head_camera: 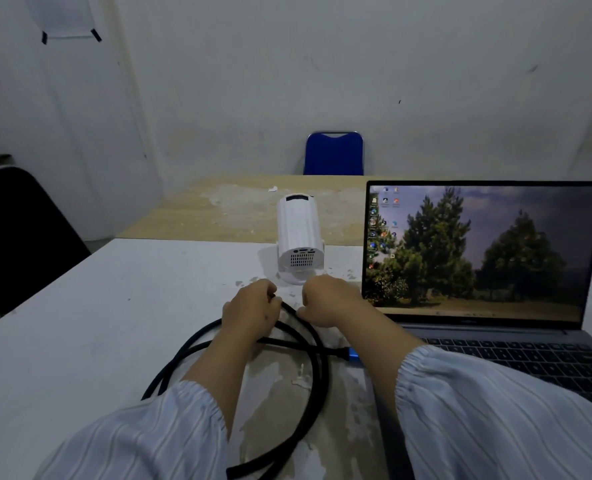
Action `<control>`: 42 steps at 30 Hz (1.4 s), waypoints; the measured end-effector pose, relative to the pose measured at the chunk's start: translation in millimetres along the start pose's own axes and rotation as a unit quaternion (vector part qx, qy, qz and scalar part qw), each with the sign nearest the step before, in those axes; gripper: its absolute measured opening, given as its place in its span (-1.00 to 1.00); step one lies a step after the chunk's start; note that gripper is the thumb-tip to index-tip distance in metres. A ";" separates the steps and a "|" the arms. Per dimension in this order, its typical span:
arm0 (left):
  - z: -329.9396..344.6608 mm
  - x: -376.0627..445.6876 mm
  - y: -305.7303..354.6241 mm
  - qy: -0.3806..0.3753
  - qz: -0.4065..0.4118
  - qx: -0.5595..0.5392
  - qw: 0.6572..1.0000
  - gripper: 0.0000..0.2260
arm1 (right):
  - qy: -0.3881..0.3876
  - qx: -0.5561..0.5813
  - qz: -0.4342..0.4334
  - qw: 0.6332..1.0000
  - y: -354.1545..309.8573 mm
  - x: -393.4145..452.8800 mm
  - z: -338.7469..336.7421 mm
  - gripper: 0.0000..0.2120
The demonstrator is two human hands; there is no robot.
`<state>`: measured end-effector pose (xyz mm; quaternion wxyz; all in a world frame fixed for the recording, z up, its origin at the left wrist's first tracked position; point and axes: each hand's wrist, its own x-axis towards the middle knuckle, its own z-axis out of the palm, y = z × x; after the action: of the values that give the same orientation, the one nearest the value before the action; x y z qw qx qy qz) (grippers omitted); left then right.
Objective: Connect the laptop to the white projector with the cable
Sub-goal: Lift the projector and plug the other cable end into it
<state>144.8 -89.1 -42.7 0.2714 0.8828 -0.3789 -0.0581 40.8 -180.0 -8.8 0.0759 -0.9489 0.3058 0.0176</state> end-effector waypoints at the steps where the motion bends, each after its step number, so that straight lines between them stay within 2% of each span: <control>1: -1.6 2.6 -2.5 0.005 -0.013 -0.011 1.000 -0.73 | -0.004 0.017 -0.002 1.000 -2.2 4.1 0.7 -0.66; 4: -4.2 8.6 -9.4 0.013 -0.040 -0.048 0.998 -0.70 | -0.016 0.065 -0.013 0.998 -6.8 14.0 4.4 -0.77; 8: -6.4 17.4 -11.7 0.005 -0.049 -0.123 0.991 -0.61 | 0.003 0.109 -0.016 0.994 -12.3 23.9 11.3 -0.69; 12: -6.0 27.2 -8.1 0.006 -0.086 -0.203 0.975 -0.59 | 0.009 0.161 -0.027 0.986 -17.3 31.5 16.1 -0.84; 15: -4.8 31.7 -6.2 0.014 -0.120 -0.263 0.957 -0.57 | 0.022 0.215 -0.026 0.976 -20.9 32.8 17.1 -0.70; 17: -4.6 32.9 -5.2 0.005 -0.132 -0.309 0.942 -0.56 | 0.030 0.239 -0.025 0.970 -22.5 33.3 17.6 -0.70; 22: -7.0 30.7 1.3 0.002 -0.089 -0.384 0.919 -0.60 | 0.064 0.317 0.016 0.946 -21.2 32.4 12.0 -0.83; 25: -14.3 29.7 13.0 0.015 -0.047 -0.412 0.910 -0.65 | 0.094 0.328 0.036 0.939 -17.0 30.8 4.0 -0.75; 30: -24.5 29.7 36.5 0.032 0.031 -0.381 0.924 -0.79 | 0.154 0.361 0.043 0.919 -8.6 24.9 -7.3 -0.71; 34: -19.4 29.3 42.7 0.035 0.071 -0.329 0.941 -0.76 | 0.175 0.392 0.085 0.899 -2.3 24.8 -6.6 -0.73; 39: -11.5 34.8 36.5 0.064 0.041 -0.296 0.952 -0.68 | 0.197 0.422 0.122 0.877 3.2 28.6 -2.3 -0.81; 41: -10.2 38.3 35.0 0.059 0.022 -0.295 0.954 -0.63 | 0.219 0.421 0.124 0.872 5.1 29.7 -3.0 -0.89; 42: -9.5 40.6 35.1 0.052 0.018 -0.296 0.954 -0.61 | 0.239 0.420 0.125 0.866 6.1 31.3 -4.7 -0.86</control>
<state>154.0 -133.3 -12.1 0.5408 0.7579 -0.3456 -0.1168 62.6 -203.7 -7.5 0.3889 -0.7562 0.4093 -0.3307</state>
